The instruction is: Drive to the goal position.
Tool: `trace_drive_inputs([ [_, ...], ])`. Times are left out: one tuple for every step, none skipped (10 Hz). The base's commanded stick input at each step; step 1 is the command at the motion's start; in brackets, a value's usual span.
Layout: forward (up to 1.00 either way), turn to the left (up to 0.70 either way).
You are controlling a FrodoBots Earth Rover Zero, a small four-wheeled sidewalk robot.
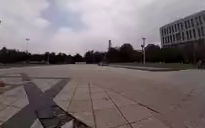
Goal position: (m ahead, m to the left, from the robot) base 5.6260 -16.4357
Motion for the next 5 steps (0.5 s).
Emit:
trace_drive_inputs([
  [0.00,-0.70],
  [0.00,-0.70],
  [0.00,-0.70],
  [0.00,-0.70],
  [0.00,-0.70],
])
